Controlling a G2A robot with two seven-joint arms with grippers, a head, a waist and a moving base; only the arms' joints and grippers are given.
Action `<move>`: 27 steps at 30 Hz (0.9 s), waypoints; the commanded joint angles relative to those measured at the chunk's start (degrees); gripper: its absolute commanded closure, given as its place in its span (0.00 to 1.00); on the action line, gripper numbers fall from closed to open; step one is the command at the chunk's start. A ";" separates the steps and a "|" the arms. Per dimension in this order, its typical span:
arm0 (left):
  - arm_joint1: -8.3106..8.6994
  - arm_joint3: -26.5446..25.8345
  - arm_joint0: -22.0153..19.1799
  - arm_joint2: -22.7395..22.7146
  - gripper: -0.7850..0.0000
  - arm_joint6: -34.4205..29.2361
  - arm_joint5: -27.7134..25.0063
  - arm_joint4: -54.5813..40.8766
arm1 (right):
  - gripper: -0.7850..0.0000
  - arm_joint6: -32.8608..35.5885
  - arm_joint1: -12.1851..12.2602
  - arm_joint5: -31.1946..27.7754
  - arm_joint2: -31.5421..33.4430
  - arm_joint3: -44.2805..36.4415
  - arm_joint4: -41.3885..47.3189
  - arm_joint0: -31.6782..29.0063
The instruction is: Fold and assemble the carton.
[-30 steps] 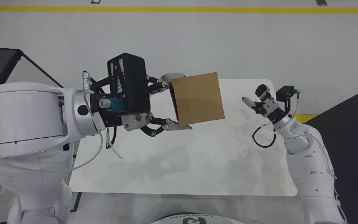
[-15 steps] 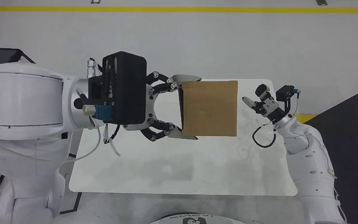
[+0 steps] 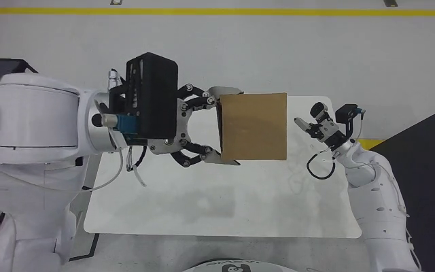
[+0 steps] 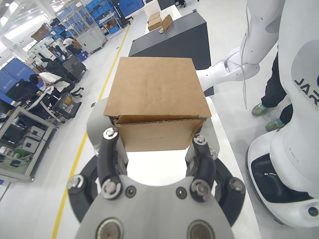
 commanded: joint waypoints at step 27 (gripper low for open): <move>0.83 6.06 8.95 2.63 1.00 2.49 46.18 -30.03 | 0.00 0.00 0.00 0.00 0.00 0.00 0.00 0.00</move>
